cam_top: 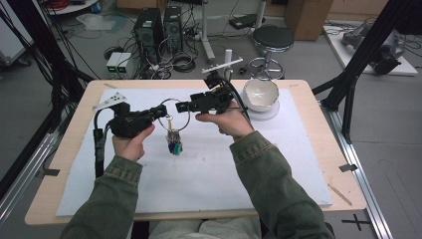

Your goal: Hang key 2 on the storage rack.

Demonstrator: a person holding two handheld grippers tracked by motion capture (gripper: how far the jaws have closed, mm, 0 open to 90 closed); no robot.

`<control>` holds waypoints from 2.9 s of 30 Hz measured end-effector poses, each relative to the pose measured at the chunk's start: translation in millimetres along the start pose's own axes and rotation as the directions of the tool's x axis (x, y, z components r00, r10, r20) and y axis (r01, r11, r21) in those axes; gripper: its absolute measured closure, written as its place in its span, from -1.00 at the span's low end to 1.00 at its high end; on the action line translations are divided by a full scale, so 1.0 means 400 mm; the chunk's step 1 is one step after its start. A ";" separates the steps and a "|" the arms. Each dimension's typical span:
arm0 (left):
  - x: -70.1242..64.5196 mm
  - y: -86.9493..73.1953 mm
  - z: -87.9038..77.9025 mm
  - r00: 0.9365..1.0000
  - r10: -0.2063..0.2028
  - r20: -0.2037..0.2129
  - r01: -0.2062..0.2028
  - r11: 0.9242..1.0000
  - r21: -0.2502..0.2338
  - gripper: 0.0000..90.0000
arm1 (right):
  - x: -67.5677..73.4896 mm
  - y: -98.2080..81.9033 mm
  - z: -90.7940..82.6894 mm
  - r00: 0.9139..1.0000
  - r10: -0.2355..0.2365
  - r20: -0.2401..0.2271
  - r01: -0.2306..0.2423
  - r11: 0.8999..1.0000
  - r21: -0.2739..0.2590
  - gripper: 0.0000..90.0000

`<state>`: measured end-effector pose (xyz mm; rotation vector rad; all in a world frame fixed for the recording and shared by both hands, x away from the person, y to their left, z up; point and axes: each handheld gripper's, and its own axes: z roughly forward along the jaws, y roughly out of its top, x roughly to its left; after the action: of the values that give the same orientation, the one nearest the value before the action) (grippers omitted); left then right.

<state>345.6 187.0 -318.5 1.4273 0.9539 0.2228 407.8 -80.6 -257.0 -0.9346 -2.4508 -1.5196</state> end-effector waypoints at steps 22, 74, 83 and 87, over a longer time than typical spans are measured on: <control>0.012 0.016 0.028 0.999 -0.017 -0.045 0.015 1.000 -0.027 0.83 | -0.057 -0.165 -0.139 0.960 -0.011 0.281 0.051 0.989 -0.137 -0.99; -0.004 0.091 0.225 0.993 0.029 -0.117 -0.029 1.000 0.005 0.84 | -0.196 -0.569 -0.342 0.863 0.233 0.448 -0.085 0.942 -0.325 -0.99; 0.020 0.101 0.258 0.991 0.012 -0.134 -0.009 1.000 0.027 0.84 | -0.206 -0.575 -0.349 0.866 0.244 0.436 -0.091 0.935 -0.342 -0.99; 0.006 0.126 0.280 0.991 0.032 -0.132 -0.028 0.999 0.031 0.84 | -0.205 -0.574 -0.351 0.867 0.252 0.430 -0.098 0.932 -0.349 -0.99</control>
<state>442.0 116.4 -290.2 1.4685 1.0477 0.3307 316.0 -306.1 -398.1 -1.7249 -2.3398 -1.8280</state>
